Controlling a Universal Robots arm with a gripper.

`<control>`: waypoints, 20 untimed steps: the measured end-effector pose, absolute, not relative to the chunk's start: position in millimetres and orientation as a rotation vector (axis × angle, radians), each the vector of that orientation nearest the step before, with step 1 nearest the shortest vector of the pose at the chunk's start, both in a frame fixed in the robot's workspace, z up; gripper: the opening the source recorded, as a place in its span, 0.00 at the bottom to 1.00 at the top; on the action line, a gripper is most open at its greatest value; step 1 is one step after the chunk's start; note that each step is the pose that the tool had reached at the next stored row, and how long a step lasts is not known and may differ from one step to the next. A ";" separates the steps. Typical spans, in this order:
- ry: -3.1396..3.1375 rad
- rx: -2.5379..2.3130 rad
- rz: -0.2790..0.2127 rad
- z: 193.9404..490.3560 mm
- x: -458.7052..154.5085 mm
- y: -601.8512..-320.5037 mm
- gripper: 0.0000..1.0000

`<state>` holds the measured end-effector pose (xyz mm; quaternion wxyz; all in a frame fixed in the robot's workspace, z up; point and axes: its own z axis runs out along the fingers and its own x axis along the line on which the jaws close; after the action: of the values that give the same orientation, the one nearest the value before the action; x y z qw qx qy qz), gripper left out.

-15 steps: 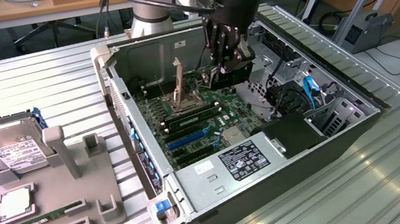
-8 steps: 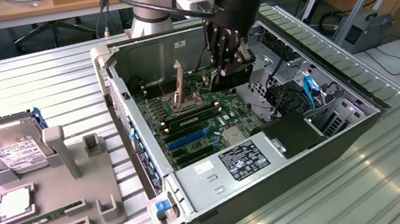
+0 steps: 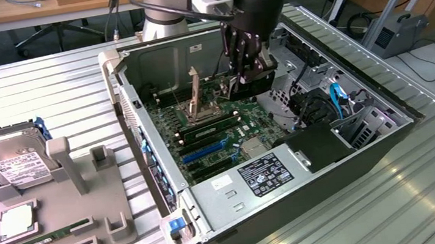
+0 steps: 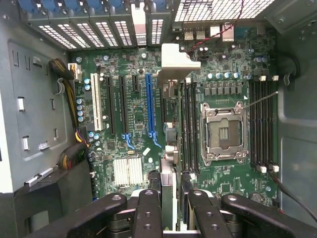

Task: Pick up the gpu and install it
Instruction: 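Insert the gpu into the slot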

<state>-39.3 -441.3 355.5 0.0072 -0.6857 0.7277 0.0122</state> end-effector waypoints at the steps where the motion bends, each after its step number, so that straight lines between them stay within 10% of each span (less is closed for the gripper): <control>1: 2.276 -2.144 0.038 355.3 -39.3 -441.3 0.26; 20: 2.276 -2.144 0.038 351.2 -39.3 -442.5 0.26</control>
<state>-39.3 -442.5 351.2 0.0072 -0.6857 0.7278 0.0122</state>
